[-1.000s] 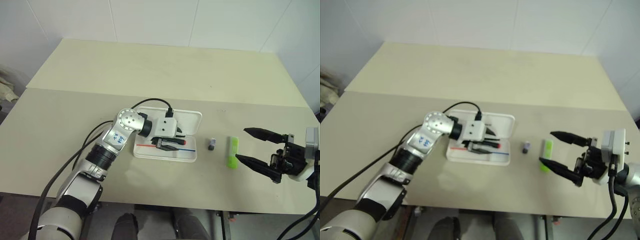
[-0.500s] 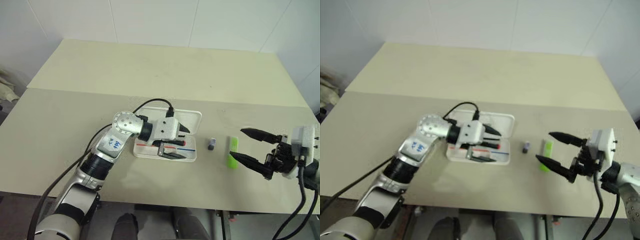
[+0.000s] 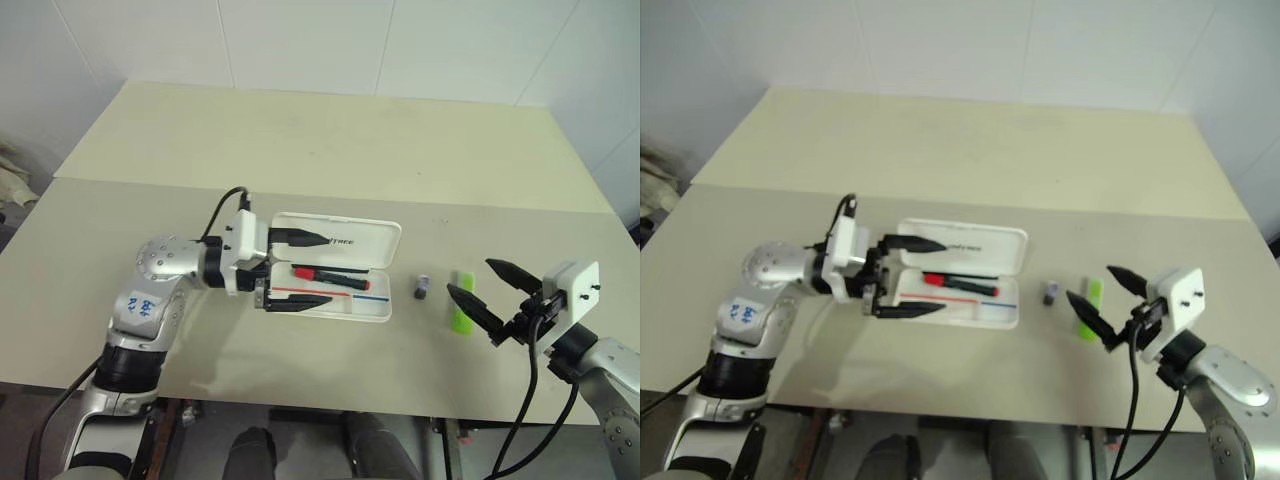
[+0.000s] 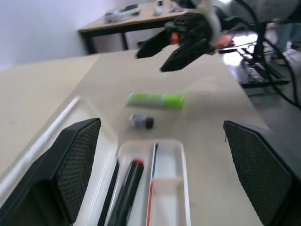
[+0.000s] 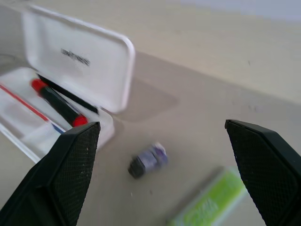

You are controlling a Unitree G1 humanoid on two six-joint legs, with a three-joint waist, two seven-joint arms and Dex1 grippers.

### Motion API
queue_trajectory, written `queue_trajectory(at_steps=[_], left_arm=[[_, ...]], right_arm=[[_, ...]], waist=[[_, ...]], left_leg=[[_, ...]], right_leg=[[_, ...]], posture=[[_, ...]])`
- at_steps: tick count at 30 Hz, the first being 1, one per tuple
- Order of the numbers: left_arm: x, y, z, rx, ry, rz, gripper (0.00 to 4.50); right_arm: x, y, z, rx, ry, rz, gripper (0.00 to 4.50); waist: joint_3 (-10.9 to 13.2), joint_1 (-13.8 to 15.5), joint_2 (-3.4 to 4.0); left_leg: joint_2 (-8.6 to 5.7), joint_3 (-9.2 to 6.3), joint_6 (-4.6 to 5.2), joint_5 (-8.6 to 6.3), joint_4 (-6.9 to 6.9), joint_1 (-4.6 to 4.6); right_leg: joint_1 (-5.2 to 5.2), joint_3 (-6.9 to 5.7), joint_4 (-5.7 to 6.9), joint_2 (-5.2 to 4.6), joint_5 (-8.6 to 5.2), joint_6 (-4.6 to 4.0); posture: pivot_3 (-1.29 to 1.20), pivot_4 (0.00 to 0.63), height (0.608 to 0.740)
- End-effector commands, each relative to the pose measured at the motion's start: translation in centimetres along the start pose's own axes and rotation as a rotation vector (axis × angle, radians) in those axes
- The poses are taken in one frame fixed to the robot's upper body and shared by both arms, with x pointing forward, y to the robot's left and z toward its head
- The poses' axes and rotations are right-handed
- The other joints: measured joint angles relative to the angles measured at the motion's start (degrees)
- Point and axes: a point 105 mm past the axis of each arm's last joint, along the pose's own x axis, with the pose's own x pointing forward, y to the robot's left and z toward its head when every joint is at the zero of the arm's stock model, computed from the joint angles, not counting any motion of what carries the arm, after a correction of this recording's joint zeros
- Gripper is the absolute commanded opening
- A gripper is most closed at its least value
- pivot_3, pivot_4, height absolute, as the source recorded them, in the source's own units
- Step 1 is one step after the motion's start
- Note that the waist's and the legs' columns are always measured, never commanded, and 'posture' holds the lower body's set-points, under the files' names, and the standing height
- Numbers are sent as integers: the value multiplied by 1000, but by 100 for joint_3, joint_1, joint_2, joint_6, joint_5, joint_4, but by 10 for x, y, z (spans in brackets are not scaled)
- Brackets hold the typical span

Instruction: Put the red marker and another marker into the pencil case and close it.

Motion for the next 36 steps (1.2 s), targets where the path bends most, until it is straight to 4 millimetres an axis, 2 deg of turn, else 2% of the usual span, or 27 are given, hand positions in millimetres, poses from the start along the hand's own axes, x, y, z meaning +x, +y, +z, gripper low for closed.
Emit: queue_trajectory(at_steps=[1,5,8,11,14,17,22,26,31,35,36], left_arm=[[-15,1,14,43,-91,57,4482],[-29,-3,22,48,-201,79,4482],[-37,-5,23,37,-234,98,4482],[-46,-11,27,27,-261,97,4482],[-60,-18,31,8,-287,101,4482],[-77,-23,28,-11,-256,121,4482],[-96,-23,23,-21,-203,130,4482],[-113,-21,14,-25,-125,150,4482],[-114,-17,23,-14,-189,156,4482],[-115,-17,23,-24,-200,154,4482],[-115,-17,23,-27,-201,154,4500]], right_arm=[[3,-3,-9,15,50,-60,4500],[6,-3,-23,72,88,-71,4500],[10,-19,-44,103,132,-144,4500],[12,-34,-53,120,143,-212,4500],[13,-41,-62,147,160,-251,4500],[13,-39,-70,163,187,-246,4500],[15,-37,-71,173,191,-237,4500],[14,-26,-74,171,231,-202,4500],[13,-22,-86,187,301,-252,4500],[11,-25,-98,191,367,-300,4500],[9,-26,-102,187,388,-315,4093]], waist=[[-1,-4,-1],[0,-8,-1],[-1,-16,-2],[-1,-18,-1],[-1,-25,-1],[-1,-34,-1],[-3,-5,-4],[-4,-29,-5],[-14,-21,-23],[-28,-26,-45],[-33,-27,-52]], left_leg=[[0,0,0,0,0,0],[1,1,0,0,-2,0],[1,3,0,0,-2,1],[-1,7,1,-1,-1,0],[1,7,2,-1,-4,1],[3,7,2,-1,-13,4],[-2,6,2,-1,-14,3],[-1,8,2,-1,-15,3],[1,7,2,-2,-36,5],[2,8,1,-1,-49,7],[2,9,1,-1,-49,8]], right_leg=[[0,0,-3,0,0,0],[-1,0,-3,0,-5,-10],[1,-1,-5,0,-5,-10],[0,3,-10,-2,-7,-16],[-2,3,-9,-1,-8,-16],[-2,1,-9,0,-7,-15],[0,-2,-18,-7,-25,-49],[-1,-2,-21,-8,-28,-55],[-4,-7,-24,-7,-29,-55],[-5,-10,-31,-7,-28,-54],[-4,-9,-33,-8,-28,-55]], posture=[[0,150,740],[0,150,740],[0,150,740],[0,150,740],[0,150,740],[0,150,740],[0,150,740],[0,150,740],[0,150,740],[0,150,740],[0,150,740]])
